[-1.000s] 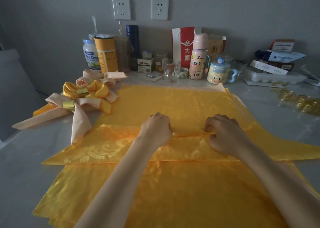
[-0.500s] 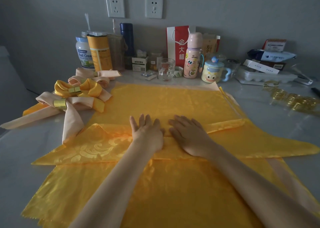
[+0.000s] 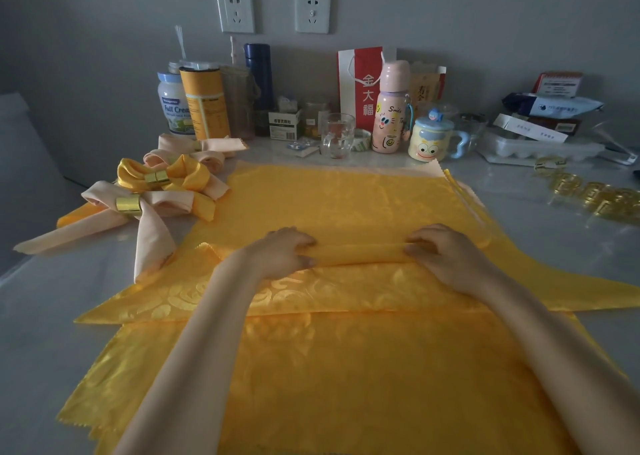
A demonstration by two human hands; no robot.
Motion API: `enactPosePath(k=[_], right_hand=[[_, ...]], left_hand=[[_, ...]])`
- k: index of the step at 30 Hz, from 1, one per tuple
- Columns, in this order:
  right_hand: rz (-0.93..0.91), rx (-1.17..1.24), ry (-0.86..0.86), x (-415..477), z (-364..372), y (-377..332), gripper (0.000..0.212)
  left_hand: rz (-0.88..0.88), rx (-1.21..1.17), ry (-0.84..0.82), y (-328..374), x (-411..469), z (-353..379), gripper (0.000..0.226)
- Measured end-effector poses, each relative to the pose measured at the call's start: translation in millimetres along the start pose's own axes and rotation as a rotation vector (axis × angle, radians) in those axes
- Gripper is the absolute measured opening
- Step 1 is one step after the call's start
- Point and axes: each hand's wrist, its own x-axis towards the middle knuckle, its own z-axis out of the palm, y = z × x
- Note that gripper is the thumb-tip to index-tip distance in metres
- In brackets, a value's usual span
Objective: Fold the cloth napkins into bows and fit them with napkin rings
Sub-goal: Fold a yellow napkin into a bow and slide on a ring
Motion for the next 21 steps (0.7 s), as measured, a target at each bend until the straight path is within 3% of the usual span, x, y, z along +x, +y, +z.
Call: enactPosePath(k=[8, 21], right_hand=[[0.02, 0.016, 0.038, -1.6, -9.2, 1.4, 0.017], [-0.03, 0.081, 0.088, -6.6, -9.6, -6.6, 0.006]], left_hand=[[-0.034, -0.087, 0.249, 0.9, 9.5, 10.3, 0.033], [0.068, -0.181, 0.312, 17.9, -9.4, 4.0, 0.025]])
